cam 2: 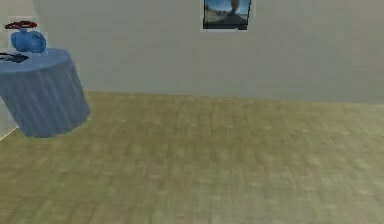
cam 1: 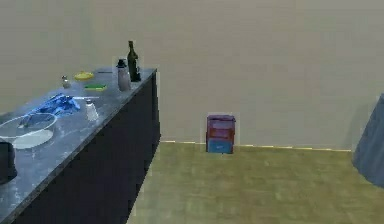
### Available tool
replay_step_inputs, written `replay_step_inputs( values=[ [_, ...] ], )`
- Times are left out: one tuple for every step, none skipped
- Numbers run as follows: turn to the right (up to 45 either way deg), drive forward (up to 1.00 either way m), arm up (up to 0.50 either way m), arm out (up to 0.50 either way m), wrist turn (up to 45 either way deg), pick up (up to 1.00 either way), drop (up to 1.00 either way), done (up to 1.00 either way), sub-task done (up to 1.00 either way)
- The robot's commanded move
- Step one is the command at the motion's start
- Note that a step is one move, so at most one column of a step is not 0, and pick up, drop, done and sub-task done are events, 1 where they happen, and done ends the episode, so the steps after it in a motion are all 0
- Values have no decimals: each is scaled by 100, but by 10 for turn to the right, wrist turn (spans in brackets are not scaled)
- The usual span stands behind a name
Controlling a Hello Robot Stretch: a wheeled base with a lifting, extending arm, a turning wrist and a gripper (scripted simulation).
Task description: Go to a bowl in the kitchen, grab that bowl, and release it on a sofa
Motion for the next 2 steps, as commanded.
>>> replay_step_inputs(
  values=[
    [0, 25, 0, 0, 0, 0, 0, 0, 0],
    [-450, 0, 0, 0, 0, 0, 0, 0, 0]
  ],
)
